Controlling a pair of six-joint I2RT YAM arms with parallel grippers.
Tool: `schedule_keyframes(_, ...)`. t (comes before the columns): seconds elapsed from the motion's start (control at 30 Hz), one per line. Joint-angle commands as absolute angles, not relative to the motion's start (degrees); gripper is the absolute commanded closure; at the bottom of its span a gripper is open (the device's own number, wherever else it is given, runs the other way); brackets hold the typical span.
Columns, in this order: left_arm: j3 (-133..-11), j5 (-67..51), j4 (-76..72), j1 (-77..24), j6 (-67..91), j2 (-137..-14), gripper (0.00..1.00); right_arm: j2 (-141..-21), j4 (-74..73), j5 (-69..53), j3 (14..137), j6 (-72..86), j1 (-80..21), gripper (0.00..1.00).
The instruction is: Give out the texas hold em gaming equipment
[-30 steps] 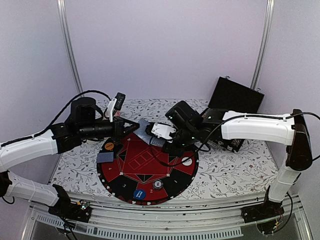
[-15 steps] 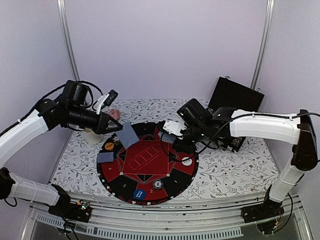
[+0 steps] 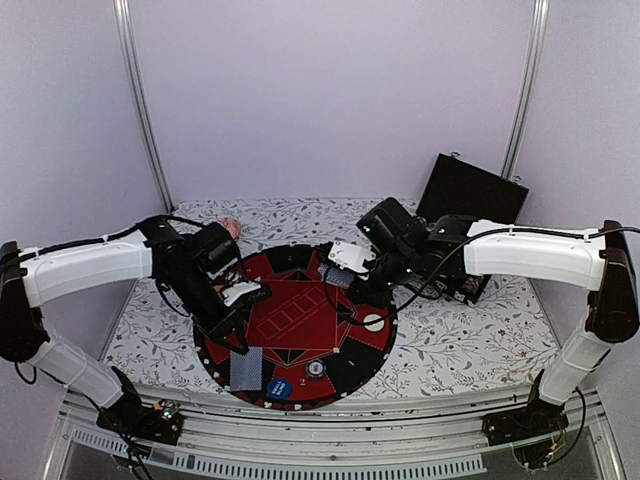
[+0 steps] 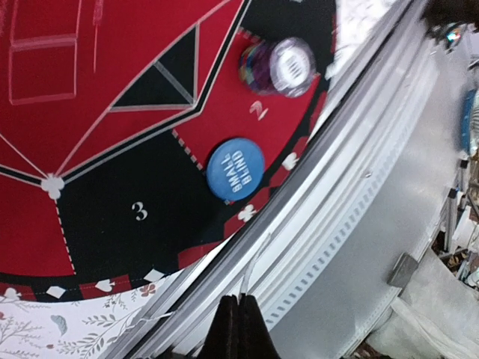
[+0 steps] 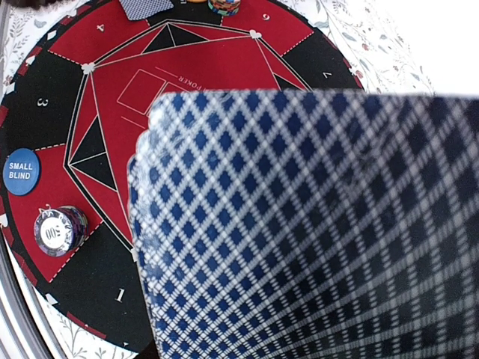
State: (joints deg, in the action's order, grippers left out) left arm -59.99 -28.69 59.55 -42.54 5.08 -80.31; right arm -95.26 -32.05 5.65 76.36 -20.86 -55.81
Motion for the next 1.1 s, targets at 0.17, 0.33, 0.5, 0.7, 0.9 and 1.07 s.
schedule_keyframes(0.17,-59.88,-22.48,63.26,-46.28,5.41,-93.2,1.0,-92.34,-30.86,5.86,75.67,-20.96,-55.69,0.6)
schedule_keyframes(0.33,-61.5,-21.5,61.36,-47.48,6.98,-96.49,1.0,-91.89,-30.25,5.84,74.73,-20.94,-55.67,0.6)
schedule_keyframes(0.5,-61.36,-21.35,58.62,-47.7,7.39,-99.04,1.0,-91.44,-30.53,5.89,74.64,-21.08,-55.64,0.6)
schedule_keyframes(0.7,-62.32,-19.65,56.56,-47.5,7.47,-100.08,1.0,-91.12,-30.53,5.58,74.62,-20.92,-55.76,0.59)
schedule_keyframes(0.9,-63.72,-17.74,55.84,-47.26,6.63,-102.15,1.0,-90.98,-31.0,5.49,74.75,-20.66,-55.68,0.6)
schedule_keyframes(1.07,-64.12,-17.49,56.05,-47.23,6.62,-102.69,1.0,-90.71,-31.34,5.62,74.86,-20.57,-55.72,0.59)
